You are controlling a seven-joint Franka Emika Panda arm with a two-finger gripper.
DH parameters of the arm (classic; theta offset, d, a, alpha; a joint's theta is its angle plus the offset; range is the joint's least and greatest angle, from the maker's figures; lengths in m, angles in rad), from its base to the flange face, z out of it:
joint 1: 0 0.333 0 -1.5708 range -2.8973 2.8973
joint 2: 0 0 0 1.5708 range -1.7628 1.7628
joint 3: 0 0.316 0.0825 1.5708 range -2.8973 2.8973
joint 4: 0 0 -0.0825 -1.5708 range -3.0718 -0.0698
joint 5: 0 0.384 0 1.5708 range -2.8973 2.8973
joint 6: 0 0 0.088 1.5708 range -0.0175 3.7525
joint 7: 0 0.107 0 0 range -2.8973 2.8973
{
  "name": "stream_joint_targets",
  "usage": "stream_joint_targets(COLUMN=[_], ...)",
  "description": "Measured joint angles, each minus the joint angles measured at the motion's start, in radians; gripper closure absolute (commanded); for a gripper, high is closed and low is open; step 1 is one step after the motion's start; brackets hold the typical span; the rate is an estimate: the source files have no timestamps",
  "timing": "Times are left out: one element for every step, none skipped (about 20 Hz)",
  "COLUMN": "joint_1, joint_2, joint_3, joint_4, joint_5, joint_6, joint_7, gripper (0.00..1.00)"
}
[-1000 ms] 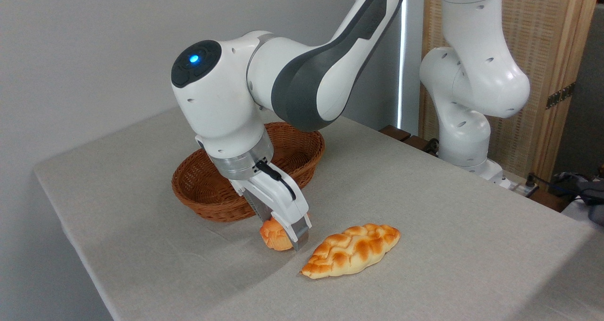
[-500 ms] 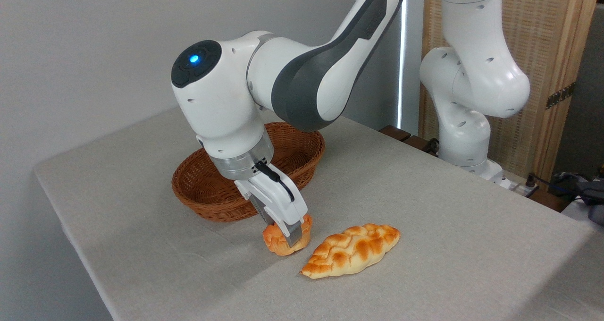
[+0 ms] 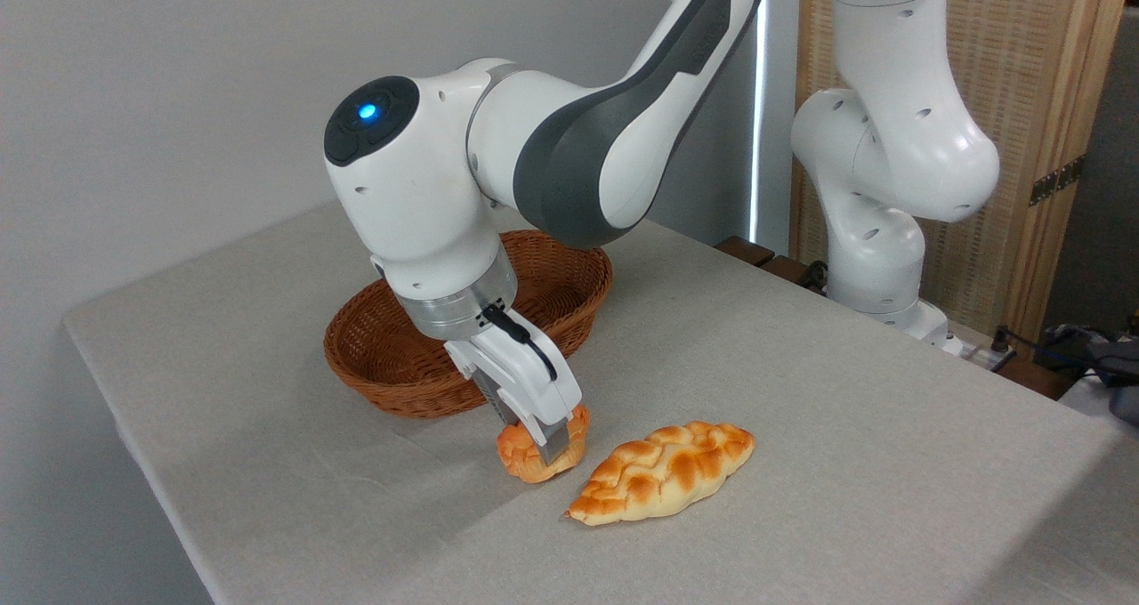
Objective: Put bread into the basket
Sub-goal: 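Lift the held roll and carry it over the wicker basket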
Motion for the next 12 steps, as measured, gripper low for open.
stream_joint_targets(joint_1=[0.001, 0.001, 0.002, 0.002, 0.003, 0.003, 0.003, 0.004, 0.004, 0.004, 0.005, 0.006], joint_2=[-0.001, -0.004, -0.008, -0.015, -0.025, -0.036, -0.051, -0.063, -0.076, -0.087, -0.097, -0.105], joint_3=[0.002, 0.003, 0.004, 0.005, 0.006, 0.006, 0.007, 0.009, 0.015, 0.021, 0.026, 0.028], joint_4=[0.001, 0.002, 0.004, 0.006, 0.009, 0.012, 0.014, 0.014, 0.015, 0.016, 0.018, 0.024], joint_5=[0.000, 0.000, 0.000, 0.000, 0.000, 0.000, 0.000, 0.000, 0.000, 0.000, -0.001, -0.011], joint_6=[0.000, 0.000, 0.000, 0.000, 0.000, 0.000, 0.000, 0.000, 0.000, 0.000, 0.000, 0.000], joint_7=[0.000, 0.001, 0.001, 0.001, 0.001, 0.001, 0.001, 0.001, 0.001, 0.002, 0.002, 0.002], gripper=[0.79, 0.79, 0.79, 0.79, 0.79, 0.79, 0.79, 0.79, 0.79, 0.79, 0.79, 0.79])
